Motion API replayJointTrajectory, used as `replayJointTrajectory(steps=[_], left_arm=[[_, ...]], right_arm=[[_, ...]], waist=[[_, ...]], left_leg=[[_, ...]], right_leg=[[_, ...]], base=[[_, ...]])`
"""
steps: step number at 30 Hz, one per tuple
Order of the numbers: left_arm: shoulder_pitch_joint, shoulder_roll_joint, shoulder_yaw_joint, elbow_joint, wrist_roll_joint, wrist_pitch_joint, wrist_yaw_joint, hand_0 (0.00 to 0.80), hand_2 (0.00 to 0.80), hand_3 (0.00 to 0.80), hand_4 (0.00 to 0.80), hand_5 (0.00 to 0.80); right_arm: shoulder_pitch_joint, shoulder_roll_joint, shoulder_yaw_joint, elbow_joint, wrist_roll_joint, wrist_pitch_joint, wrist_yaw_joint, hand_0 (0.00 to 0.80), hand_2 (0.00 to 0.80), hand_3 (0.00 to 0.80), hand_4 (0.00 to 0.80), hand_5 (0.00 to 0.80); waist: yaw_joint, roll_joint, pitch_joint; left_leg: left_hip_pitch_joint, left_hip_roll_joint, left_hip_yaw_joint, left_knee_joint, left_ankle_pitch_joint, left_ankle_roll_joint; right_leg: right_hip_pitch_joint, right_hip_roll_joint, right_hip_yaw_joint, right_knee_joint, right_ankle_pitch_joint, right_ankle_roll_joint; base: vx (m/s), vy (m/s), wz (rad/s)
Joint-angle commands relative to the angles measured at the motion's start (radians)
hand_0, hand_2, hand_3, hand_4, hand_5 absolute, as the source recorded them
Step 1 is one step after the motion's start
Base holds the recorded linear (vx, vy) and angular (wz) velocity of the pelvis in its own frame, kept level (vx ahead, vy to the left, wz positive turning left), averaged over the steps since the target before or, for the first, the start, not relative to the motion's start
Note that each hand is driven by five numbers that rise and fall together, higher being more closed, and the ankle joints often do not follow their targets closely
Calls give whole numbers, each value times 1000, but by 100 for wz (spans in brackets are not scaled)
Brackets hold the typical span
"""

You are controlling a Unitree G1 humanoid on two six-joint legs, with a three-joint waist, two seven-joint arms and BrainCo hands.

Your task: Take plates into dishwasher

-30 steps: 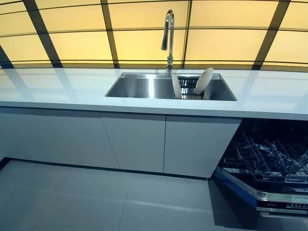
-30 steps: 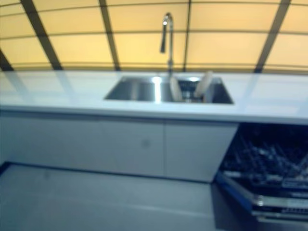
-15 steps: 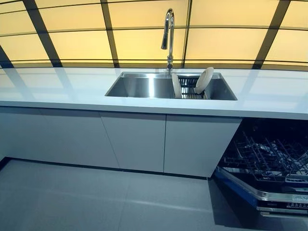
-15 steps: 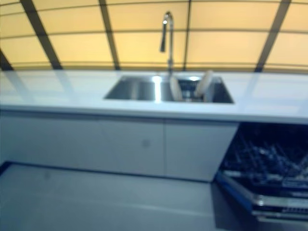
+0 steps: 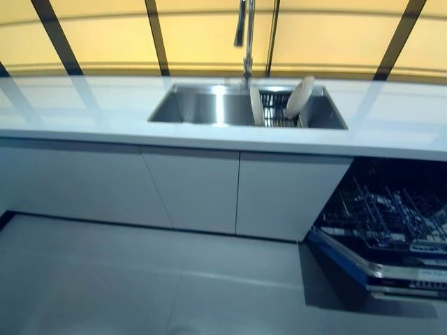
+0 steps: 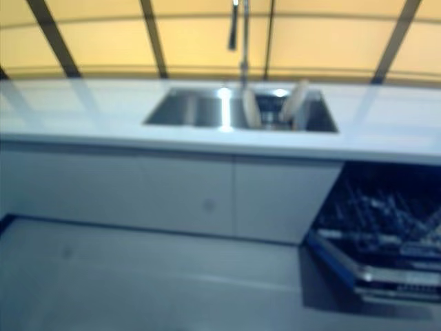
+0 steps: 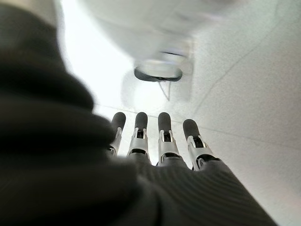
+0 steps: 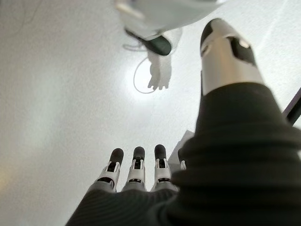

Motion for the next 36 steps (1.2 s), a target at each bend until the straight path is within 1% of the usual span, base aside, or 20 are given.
replayJointTrajectory(steps=[1,2,3,4,7,8,9,11,13,18,20,21,23,27,29,30,31,33,34,36], left_arm=[[33,-36,-3,-4,-59,12,0,0,0,0,0,0],[52,-37,2,3,-44,24,0,0,0,0,0,0],[65,-35,2,4,-28,25,-1,0,0,0,0,0],[84,-34,7,6,0,29,-5,0,0,0,0,0],[110,-29,6,23,61,35,-23,0,0,0,0,0],[119,-21,7,35,87,13,-41,0,0,0,0,0],[119,-18,7,35,85,4,-42,0,0,0,0,0],[108,-10,0,22,57,-24,-21,0,0,0,0,0],[78,5,-8,-11,26,-41,20,0,0,0,0,0],[12,28,-45,-51,59,-62,50,0,0,0,0,0],[12,23,-74,-42,206,-79,86,0,0,0,0,0],[13,22,-83,-37,159,-78,101,0,0,0,0,0],[19,11,-79,-41,177,-81,116,0,0,0,0,0],[9,29,-87,-44,180,-69,92,0,0,0,0,0],[1,33,-76,-26,192,-67,70,0,0,0,0,0],[-1,35,-74,-21,199,-68,63,0,0,0,0,0],[-3,35,-75,-20,206,-69,62,0,0,0,0,0],[-7,37,-83,-14,219,-80,63,0,0,0,0,0],[-7,43,-88,-13,222,-77,63,0,0,0,0,0],[-9,51,-90,-10,225,-66,69,0,0,0,0,0]], right_arm=[[22,-47,8,16,-6,9,-11,0,0,0,0,0],[23,-48,-4,25,-6,-10,-11,0,0,0,0,0],[21,-47,-6,23,3,-11,-15,0,0,0,0,0],[22,-48,-13,17,22,-11,-22,0,0,0,0,0],[33,-48,-38,5,40,-7,-33,0,0,0,0,0],[42,-44,-41,4,13,6,-32,0,0,0,0,0],[44,-42,-41,3,6,11,-29,0,0,0,0,0],[69,-36,-42,13,-43,-11,3,0,0,0,0,0],[71,-21,-12,10,-104,-44,29,0,0,0,0,0],[31,-19,39,-9,-10,-37,39,0,0,0,0,0],[30,-19,41,-17,-6,-22,43,0,0,0,0,0],[30,-20,44,-21,-9,-14,44,0,0,0,0,0],[39,-21,46,-20,-16,10,47,0,0,0,0,0],[32,-23,28,-2,11,2,37,0,0,0,0,0],[26,-13,7,2,30,3,19,0,0,0,0,0],[25,-10,-1,2,35,1,9,0,0,0,0,0],[24,-8,-7,-1,26,0,3,0,0,0,0,0],[26,-14,-15,-7,-10,-21,3,0,0,0,0,0],[33,-19,-19,-9,-17,-32,5,0,0,0,0,0],[39,-22,-15,-9,7,-40,-11,0,0,0,0,0]], waist=[[4,8,32],[9,24,33],[15,30,35],[20,39,29],[14,42,5],[8,37,-4],[8,36,-5],[1,28,-15],[7,16,-31],[27,6,-43],[35,1,-42],[37,0,-43],[43,-8,-48],[50,-17,-68],[47,-23,-89],[44,-25,-96],[37,-25,-101],[20,-22,-104],[8,-24,-96],[0,-18,-84]], left_leg=[[2,-82,37,-188,68,100],[13,-102,-7,-405,165,74],[23,-114,-42,-503,209,64],[22,-126,-63,-577,221,59],[48,-128,-14,-551,131,84],[59,-129,0,-508,69,107],[58,-131,0,-497,58,109],[64,-119,34,-482,46,105],[87,-121,18,-550,52,115],[47,-123,-14,-625,88,120],[29,-124,-23,-608,79,122],[25,-124,-23,-602,76,123],[29,-125,-30,-574,47,136],[58,-134,-34,-559,13,164],[91,-154,-57,-568,-2,192],[110,-165,-66,-578,-4,204],[141,-172,-65,-597,-3,216],[180,-185,-49,-619,-14,235],[203,-194,-41,-615,-22,241],[225,-189,-31,-605,-32,235]], right_leg=[[53,48,4,-14,-7,0],[66,63,3,-15,-4,11],[82,71,12,-22,0,15],[98,80,24,-19,-5,18],[121,65,44,5,-55,26],[130,44,52,42,-84,33],[135,41,58,48,-88,35],[156,29,35,47,-107,32],[174,25,28,6,-83,46],[151,44,36,-99,-41,47],[149,32,22,-147,-24,52],[148,29,21,-155,-19,53],[160,11,10,-170,-12,66],[174,-22,-23,-140,-3,96],[171,-45,-24,-53,12,121],[159,-59,-23,10,42,135],[116,-84,-22,130,105,147],[3,-130,-20,377,149,152],[-70,-135,-3,500,145,145],[-118,-120,10,518,128,133]], base=[[183,69,4],[205,68,-2],[307,102,2],[320,99,8],[423,160,-10],[370,147,-28],[410,135,-35],[352,50,-25],[295,-11,-9],[77,-52,-6],[124,-27,17],[177,15,9],[196,46,-1],[206,98,-1],[278,176,1],[311,233,-3],[231,227,-14],[192,228,-27],[185,159,-29],[163,49,-5]])
